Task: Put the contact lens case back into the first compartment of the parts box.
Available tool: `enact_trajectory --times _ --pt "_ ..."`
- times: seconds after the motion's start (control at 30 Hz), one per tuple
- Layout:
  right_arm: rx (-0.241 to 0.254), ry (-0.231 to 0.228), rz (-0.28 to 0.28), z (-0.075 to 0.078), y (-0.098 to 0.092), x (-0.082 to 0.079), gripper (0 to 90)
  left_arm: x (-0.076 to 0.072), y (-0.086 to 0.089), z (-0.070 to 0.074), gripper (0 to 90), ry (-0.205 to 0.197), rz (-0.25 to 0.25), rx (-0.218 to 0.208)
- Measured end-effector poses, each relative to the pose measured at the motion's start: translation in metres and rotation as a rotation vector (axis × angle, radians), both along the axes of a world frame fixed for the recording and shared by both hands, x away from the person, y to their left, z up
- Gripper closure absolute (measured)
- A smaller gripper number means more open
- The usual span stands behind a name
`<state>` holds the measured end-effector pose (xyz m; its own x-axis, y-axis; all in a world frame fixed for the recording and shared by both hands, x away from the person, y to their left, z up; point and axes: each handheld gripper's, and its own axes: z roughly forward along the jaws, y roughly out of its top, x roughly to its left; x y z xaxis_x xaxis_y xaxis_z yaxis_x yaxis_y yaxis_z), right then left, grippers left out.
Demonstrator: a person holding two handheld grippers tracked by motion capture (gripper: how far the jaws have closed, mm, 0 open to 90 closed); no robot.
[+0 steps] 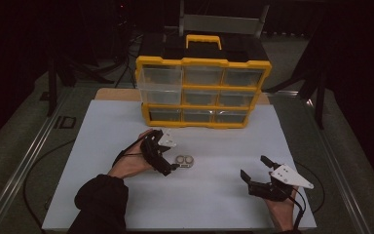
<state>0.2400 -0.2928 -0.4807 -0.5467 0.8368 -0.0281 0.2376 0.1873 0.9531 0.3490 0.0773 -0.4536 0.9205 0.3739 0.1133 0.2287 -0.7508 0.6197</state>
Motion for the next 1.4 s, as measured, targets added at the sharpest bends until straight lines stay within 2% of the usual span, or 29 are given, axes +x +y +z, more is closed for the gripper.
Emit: enact_trajectory --times 0.4,0.7,0.83,0.97,1.13,1.2,1.4 --pt "0.002 -0.004 0.000 0.000 0.000 0.000 9.8 0.012 -0.016 -0.007 8.1 0.025 -0.024 0.044" --pt "0.000 -0.004 0.001 0.000 0.000 0.000 9.8 0.017 -0.026 -0.014 9.9 0.044 -0.033 0.061" --pt "-0.001 -0.005 0.002 0.000 0.000 0.000 9.8 0.018 -0.031 -0.019 10.4 0.042 -0.045 0.097" --pt "-0.001 -0.005 0.000 0.000 0.000 0.000 9.8 0.019 -0.034 -0.022 10.6 0.048 -0.047 0.115" --pt "-0.001 -0.006 0.001 0.000 0.000 0.000 9.8 0.021 -0.037 -0.025 11.9 0.065 -0.053 0.127" --pt "-0.001 -0.005 0.001 0.000 0.000 0.000 9.8 0.022 -0.039 -0.027 12.8 0.068 -0.067 0.149" --pt "-0.001 -0.006 0.001 0.000 0.000 0.000 9.8 0.026 -0.046 -0.034 17.1 0.091 -0.081 0.173"
